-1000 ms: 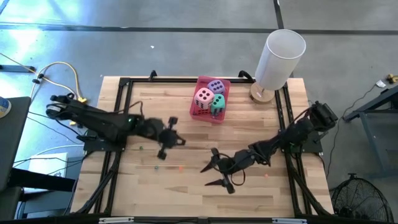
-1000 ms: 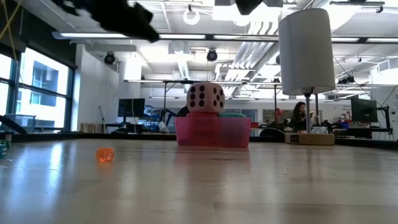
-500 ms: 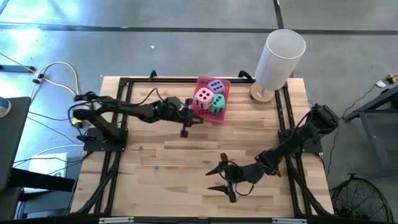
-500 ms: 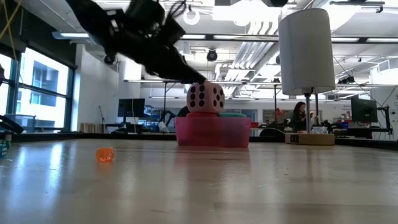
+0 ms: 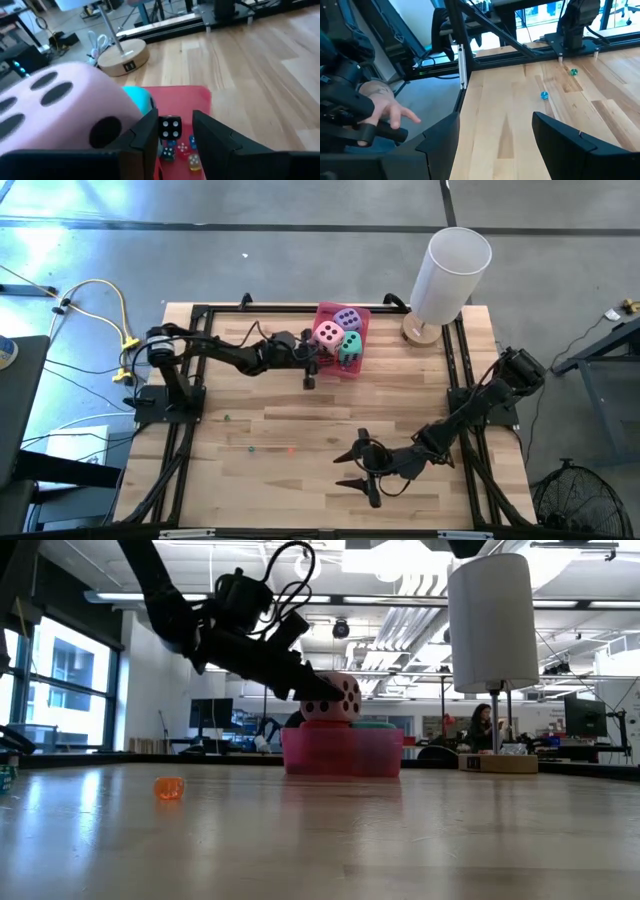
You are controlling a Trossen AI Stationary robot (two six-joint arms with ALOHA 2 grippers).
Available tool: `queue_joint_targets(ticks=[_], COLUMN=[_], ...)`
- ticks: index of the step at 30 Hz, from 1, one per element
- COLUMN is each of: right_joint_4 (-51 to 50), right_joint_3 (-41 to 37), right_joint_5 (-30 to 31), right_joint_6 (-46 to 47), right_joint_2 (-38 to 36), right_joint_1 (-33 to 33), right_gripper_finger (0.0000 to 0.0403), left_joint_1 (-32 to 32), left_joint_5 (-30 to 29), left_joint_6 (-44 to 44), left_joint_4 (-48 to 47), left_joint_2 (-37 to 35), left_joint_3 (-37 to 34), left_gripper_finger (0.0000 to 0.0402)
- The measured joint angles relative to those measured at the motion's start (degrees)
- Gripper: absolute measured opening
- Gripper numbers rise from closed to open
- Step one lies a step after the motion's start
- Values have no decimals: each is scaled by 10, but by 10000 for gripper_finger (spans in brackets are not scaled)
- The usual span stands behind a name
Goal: Pick & Place Dice
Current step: Put the small black dice into the bin
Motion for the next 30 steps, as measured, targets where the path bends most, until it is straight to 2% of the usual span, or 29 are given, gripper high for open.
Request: queue_joint_targets(ticks=[6,13,17,21,26,30], right_joint_4=[0,0,-1,-3,-6,-7], right_joint_3=[0,0,0,0,0,0], right_joint_5=[0,-1,-2,-6,-9,-42], right_joint_6=[-5,-36,-55,-70,-82,-82], right_joint_2=[0,0,0,0,0,0], right_joint_1=[-1,-9,-15,-23,-35,-45], right_gripper_finger=[243,243,243,243,243,243], left_joint_1=[-2,-2,-1,-5,-7,-7], left_joint_5=[3,-85,-111,-112,-112,-112], left_joint_6=[-20,-21,-43,-97,-94,-128], left_joint_4=[-3,-5,-24,-57,-57,-55], left_joint_2=[1,1,1,1,1,1], left_joint_3=[0,0,0,0,0,0], left_gripper_finger=[116,116,117,117,117,117])
